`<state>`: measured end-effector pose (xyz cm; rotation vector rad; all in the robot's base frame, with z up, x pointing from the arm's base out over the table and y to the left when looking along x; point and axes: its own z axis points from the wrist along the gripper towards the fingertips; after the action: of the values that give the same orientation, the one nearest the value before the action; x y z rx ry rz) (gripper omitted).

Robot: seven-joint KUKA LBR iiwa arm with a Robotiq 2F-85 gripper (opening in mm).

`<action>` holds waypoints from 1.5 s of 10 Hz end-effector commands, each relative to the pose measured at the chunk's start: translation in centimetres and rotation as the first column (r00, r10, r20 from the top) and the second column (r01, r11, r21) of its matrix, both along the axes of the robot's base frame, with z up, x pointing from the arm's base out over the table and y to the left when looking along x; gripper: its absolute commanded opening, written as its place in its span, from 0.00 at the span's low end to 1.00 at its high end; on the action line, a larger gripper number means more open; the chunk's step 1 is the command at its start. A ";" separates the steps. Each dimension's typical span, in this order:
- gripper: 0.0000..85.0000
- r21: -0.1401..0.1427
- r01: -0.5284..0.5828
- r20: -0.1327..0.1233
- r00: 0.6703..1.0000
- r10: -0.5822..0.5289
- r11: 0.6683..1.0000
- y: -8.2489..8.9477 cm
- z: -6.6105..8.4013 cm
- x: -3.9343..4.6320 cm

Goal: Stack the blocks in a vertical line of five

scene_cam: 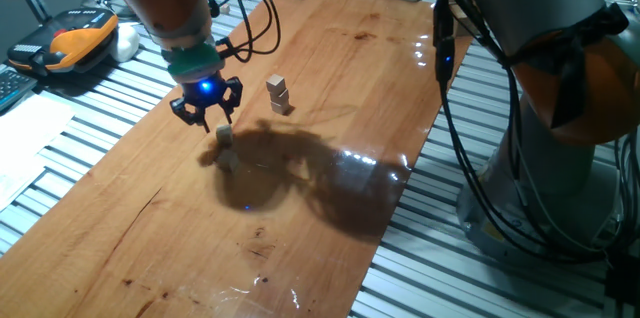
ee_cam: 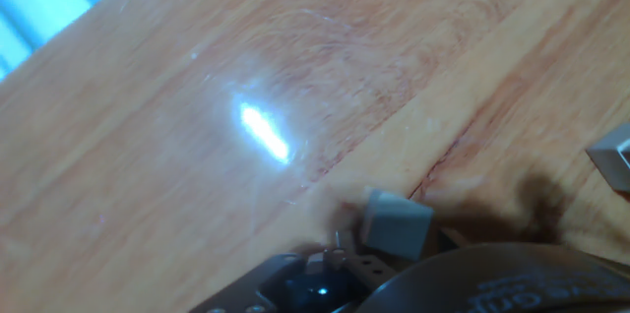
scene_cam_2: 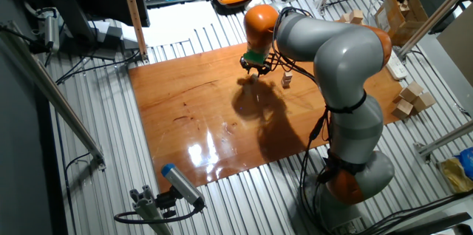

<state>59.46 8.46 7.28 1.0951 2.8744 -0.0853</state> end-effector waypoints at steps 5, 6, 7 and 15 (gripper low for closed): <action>0.40 0.007 0.044 -0.006 0.999 -0.044 0.999 -0.9 -0.4 0.40; 0.40 0.009 0.041 -0.006 0.999 -0.041 0.999 -1.0 -0.6 0.41; 0.40 0.009 0.041 -0.006 0.999 -0.041 0.999 -1.2 -0.7 0.42; 0.40 -0.008 0.129 0.001 0.992 -0.129 0.992 -1.3 -1.2 0.38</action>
<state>59.85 7.11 6.03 1.2807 2.7957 -0.1046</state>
